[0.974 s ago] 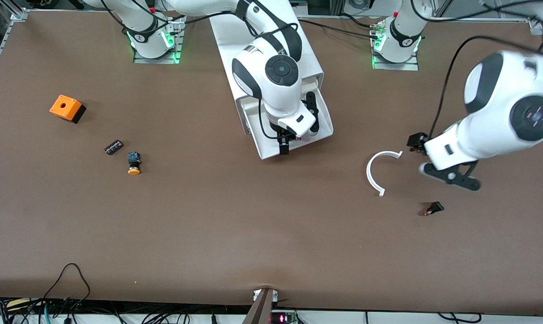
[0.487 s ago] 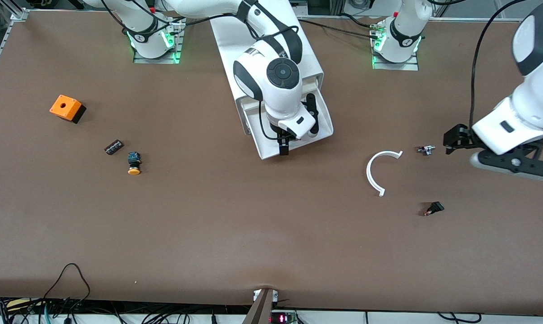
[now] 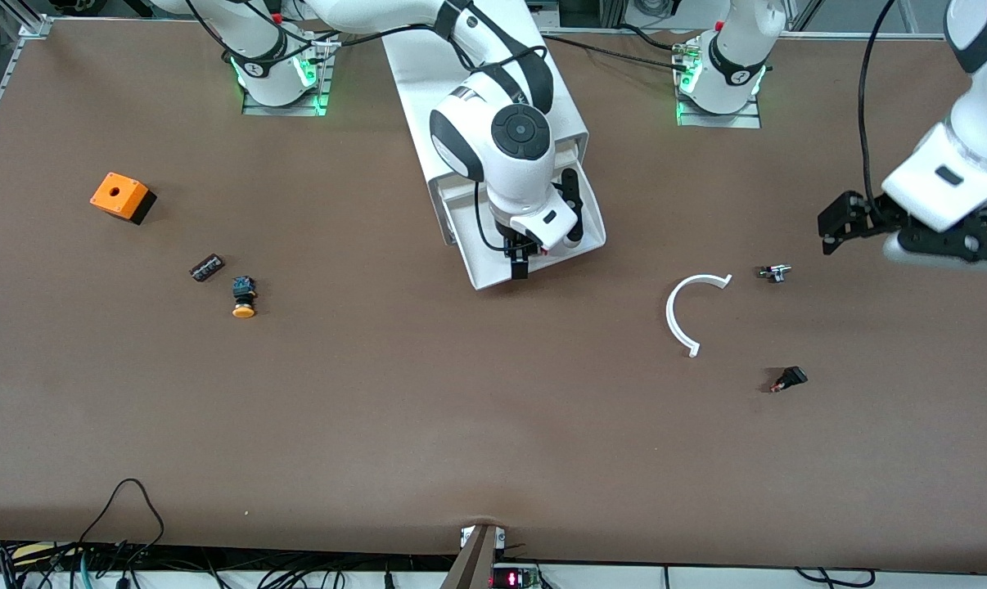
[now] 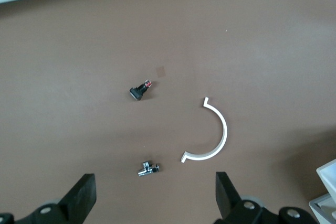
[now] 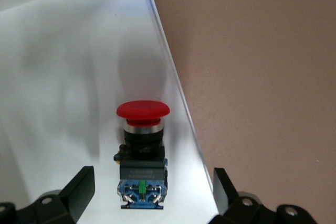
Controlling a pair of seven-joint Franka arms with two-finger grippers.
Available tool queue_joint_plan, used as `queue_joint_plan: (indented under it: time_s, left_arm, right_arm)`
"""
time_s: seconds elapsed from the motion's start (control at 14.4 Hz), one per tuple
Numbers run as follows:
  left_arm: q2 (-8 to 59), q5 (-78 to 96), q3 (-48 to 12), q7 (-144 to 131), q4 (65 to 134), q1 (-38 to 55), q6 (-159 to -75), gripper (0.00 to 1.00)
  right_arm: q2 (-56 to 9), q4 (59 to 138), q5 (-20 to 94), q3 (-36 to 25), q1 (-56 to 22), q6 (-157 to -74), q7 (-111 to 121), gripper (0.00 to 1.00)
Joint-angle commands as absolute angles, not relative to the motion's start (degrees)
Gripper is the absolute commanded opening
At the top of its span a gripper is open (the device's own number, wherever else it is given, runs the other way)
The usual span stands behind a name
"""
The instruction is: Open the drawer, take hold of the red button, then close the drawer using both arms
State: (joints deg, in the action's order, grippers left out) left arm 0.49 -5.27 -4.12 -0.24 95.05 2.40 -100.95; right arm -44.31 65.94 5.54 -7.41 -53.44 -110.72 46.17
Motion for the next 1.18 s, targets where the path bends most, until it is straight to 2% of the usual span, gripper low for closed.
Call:
queue_joint_plan:
  time_s: [0.0, 0.42, 0.7, 1.11]
  left_arm:
    - [-5.1, -3.9, -4.7, 0.3, 104.0, 1.0, -104.8, 1.0]
    - [-3.0, -2.3, -4.1, 3.3, 101.5, 0.4, -102.7, 1.0]
    - [0.0, -0.4, -4.0, 2.7, 96.7, -1.1, -98.4, 1.0]
    - [0.3, -0.3, -4.0, 0.2, 96.2, -1.1, -97.9, 1.0]
  right_arm:
    - [-45.4, 64.1, 5.8, -7.2, -53.4, -110.6, 44.5, 1.0]
    - [-45.4, 64.4, 5.8, -6.9, -53.3, -110.6, 41.0, 1.0]
    - [-45.9, 64.5, 5.8, -6.9, -53.3, -110.6, 41.0, 1.0]
    - [-45.9, 64.5, 5.8, -6.9, -53.3, -110.5, 41.0, 1.0]
